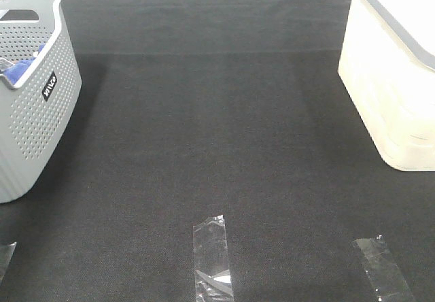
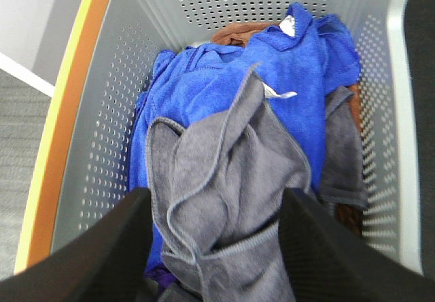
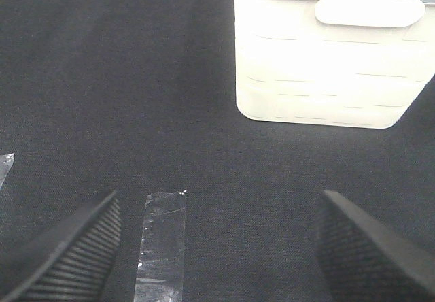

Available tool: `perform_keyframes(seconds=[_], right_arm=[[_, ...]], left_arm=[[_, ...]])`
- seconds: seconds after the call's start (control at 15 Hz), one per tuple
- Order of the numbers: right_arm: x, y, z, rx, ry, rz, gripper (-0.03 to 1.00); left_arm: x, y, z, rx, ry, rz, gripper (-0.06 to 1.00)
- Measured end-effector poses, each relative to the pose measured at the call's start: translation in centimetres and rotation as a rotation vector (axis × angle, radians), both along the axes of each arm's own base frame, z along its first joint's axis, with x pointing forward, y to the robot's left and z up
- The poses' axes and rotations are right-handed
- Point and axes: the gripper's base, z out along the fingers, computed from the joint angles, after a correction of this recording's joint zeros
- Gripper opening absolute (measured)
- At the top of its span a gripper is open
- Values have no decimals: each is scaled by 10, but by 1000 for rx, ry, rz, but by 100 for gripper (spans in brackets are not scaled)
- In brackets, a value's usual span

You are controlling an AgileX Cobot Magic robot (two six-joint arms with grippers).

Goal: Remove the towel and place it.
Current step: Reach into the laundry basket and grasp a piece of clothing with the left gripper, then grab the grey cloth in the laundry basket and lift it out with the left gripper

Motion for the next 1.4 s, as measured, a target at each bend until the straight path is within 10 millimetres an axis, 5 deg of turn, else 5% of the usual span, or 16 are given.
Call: perform_keyframes(seconds=[0.47, 1.4], right_arm=[[0, 0, 0, 0, 0, 0, 73], [0, 0, 0, 0, 0, 0, 73]], left_arm=[[76, 36, -48, -16, 183, 64, 54], [121, 35, -122, -57, 206, 4, 60]])
